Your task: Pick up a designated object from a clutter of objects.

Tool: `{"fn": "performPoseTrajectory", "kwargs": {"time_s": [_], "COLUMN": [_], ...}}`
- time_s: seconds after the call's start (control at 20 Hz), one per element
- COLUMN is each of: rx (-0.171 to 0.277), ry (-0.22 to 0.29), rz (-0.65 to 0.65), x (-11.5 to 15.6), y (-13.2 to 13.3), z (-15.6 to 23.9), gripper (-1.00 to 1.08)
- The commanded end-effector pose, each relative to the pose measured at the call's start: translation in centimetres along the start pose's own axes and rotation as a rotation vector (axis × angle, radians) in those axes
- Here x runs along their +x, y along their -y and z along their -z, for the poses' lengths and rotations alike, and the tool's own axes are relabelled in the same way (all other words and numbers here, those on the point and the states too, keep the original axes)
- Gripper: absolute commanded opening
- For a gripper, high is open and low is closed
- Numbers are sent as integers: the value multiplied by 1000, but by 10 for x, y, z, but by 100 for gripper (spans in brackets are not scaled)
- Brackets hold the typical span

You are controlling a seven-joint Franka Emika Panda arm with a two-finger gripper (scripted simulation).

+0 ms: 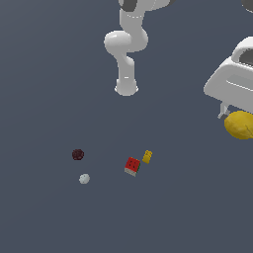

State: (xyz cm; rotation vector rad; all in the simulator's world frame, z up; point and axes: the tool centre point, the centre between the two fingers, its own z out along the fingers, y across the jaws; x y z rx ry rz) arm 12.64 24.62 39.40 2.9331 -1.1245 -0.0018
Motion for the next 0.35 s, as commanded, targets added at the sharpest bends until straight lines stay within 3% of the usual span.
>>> {"fn": "performPoseTrajectory", "kwargs": {"time_s": [0.0, 0.3], "rx": [1, 1], "ry": [-1, -1], "rz": [0, 0], "x": [1, 2], "y": [2, 3], "z": [3, 6], "gripper": [-100, -100]}}
